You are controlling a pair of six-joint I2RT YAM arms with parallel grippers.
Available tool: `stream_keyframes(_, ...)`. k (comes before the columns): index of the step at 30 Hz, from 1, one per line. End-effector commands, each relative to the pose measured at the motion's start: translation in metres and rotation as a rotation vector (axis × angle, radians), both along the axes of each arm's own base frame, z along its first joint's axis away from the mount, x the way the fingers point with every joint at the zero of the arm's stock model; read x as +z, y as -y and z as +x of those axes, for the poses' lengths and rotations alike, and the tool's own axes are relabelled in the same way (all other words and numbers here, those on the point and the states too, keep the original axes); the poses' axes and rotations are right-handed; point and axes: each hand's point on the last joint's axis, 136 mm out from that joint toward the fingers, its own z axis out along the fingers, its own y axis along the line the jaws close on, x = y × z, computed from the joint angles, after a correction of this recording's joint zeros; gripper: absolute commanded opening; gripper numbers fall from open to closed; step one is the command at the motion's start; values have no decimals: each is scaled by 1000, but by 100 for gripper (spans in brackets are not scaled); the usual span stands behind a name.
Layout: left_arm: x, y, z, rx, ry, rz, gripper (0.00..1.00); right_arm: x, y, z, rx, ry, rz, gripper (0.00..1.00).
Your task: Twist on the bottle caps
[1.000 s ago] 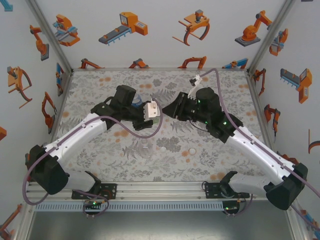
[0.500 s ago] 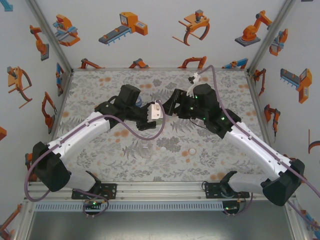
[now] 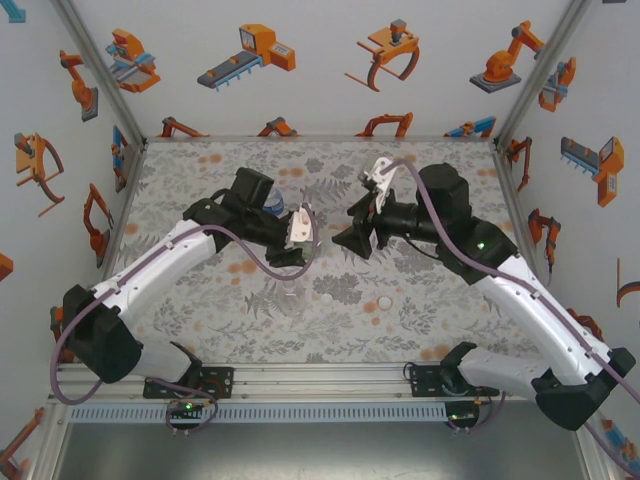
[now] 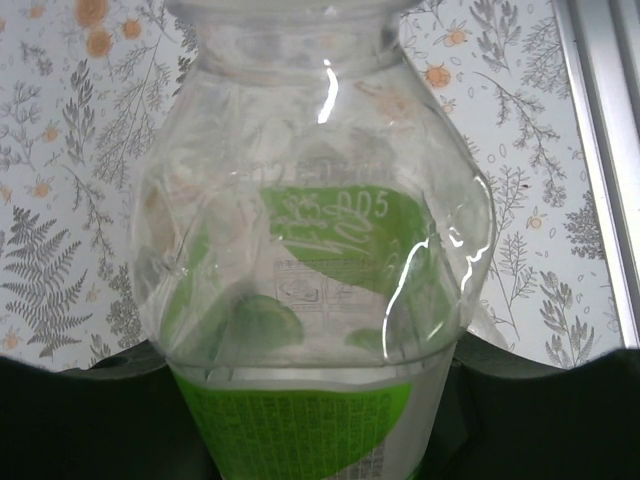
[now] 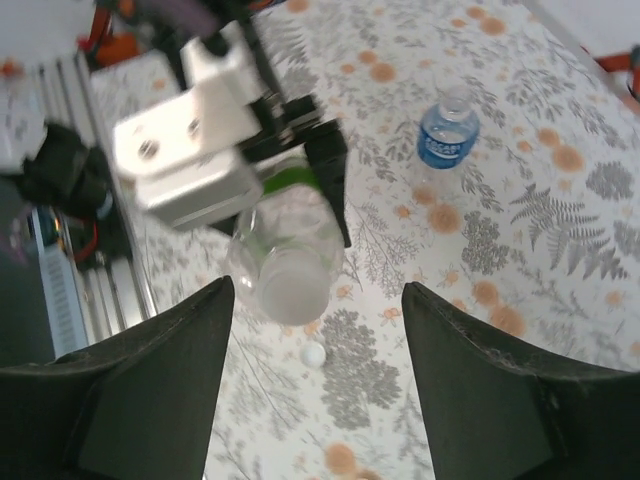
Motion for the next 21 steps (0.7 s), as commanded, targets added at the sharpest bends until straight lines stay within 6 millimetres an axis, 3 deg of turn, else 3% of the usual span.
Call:
stream_keyframes(1, 8, 1, -16, -90, -39, -35, 0, -4, -1, -38, 257, 217, -53, 59)
stream_keyframes(11, 10, 1, -19, -91, -76, -30, 0, -16, -15, -40, 332, 273, -63, 55)
stream_keyframes(17, 12, 1, -19, -87, -87, -30, 0, -20, -20, -37, 326, 274, -76, 49)
stream_keyframes(21, 11, 1, -20, -88, -93, -26, 0, -21, -20, -34, 308, 279, -86, 40)
